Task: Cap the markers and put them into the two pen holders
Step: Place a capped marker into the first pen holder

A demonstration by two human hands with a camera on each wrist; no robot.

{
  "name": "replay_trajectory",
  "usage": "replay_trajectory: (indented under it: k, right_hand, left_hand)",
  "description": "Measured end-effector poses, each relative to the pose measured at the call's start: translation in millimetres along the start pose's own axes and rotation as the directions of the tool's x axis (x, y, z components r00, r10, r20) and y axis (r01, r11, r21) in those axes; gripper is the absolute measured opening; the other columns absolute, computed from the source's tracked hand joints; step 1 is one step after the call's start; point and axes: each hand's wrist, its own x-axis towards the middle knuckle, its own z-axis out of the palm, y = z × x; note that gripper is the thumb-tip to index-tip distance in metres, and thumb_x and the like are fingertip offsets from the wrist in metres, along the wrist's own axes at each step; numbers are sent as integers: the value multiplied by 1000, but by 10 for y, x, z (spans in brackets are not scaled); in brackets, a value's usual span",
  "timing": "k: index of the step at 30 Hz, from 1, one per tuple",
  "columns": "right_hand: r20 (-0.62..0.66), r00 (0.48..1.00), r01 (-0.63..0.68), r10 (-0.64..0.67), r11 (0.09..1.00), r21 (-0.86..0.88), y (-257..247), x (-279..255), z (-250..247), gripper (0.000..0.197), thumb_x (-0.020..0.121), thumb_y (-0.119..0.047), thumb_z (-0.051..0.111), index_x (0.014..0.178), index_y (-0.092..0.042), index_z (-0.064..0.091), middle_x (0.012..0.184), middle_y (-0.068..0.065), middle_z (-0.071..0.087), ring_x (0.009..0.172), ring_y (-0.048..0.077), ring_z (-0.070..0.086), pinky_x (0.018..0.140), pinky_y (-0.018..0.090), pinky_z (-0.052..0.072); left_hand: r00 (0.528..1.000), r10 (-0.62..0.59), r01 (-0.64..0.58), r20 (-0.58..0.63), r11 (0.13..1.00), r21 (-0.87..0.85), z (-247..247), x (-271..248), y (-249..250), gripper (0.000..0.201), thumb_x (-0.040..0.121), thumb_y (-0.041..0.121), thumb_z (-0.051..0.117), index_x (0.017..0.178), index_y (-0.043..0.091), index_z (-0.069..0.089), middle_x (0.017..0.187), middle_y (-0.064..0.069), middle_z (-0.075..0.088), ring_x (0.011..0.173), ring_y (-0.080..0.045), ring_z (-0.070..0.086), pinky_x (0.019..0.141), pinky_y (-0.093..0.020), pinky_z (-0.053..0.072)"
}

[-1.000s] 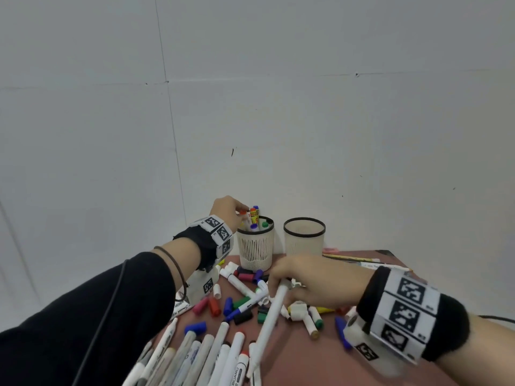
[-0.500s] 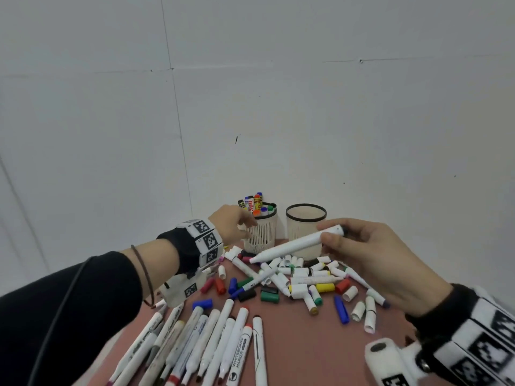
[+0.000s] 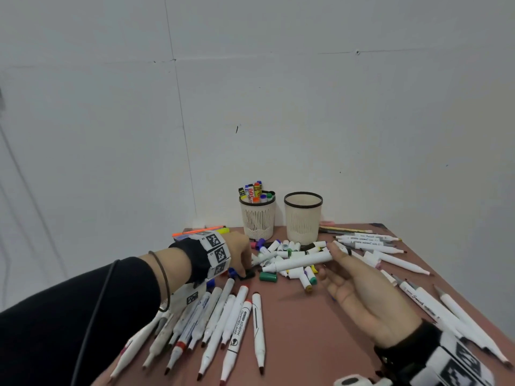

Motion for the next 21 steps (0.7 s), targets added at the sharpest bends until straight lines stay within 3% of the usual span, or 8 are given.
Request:
replay_trajectory:
  k: [5,9,12,15,18,21]
  right_hand:
    - [-22,1000,-13,14,1000,13,26,-43,-27,9,85,-7,61,91,-2,65,72,7,69,55,13,64,52,21,55]
    - [-60,998,-30,31,999,21,18,-62,-47,10,86,-7,61,90,-1,68,75,9,68,64,18,62,50,22,54]
    - [-80,996,-39,42,998,39,5,-90,-58,19,87,-7,59,76,-3,74,77,11,66,70,20,57,47,21,53]
    - [-52,999,-9,12,998,66,-1,-121,-84,15,89,-10,58,95,-3,69,91,12,65,75,19,58,50,20,53]
    - [-16,998,55,-54,992,116,-3,-175,-105,22,88,-13,59,107,-5,65,96,8,69,77,15,66,59,21,55]
    - [27,994,99,-102,989,114,-2,-269,-89,23,90,-14,55,110,-6,63,97,9,71,72,17,70,59,24,57]
  left_hand:
    - [998,-54,53,31,998,36,17,51,54,36,83,28,70,114,11,68,116,-4,67,107,-19,60,81,-22,43]
    - [997,-64,62,51,997,56,-21,31,113,36,84,26,69,116,11,68,118,-4,66,109,-20,59,87,-25,45]
    - [998,-54,54,-14,998,32,-65,-37,113,33,83,25,70,114,12,68,116,-4,66,95,-15,57,82,-23,44]
    - [993,-51,40,-110,995,-94,-95,-131,74,27,80,25,72,106,17,71,101,2,67,89,-10,56,79,-21,47]
    - [973,-28,-32,-227,966,-257,-136,-302,74,17,79,24,73,96,23,74,81,11,65,79,-5,56,66,-15,43]
    - [936,-13,-120,-351,927,-354,-205,-538,118,17,78,22,74,95,20,74,82,12,66,78,-2,58,70,-14,44]
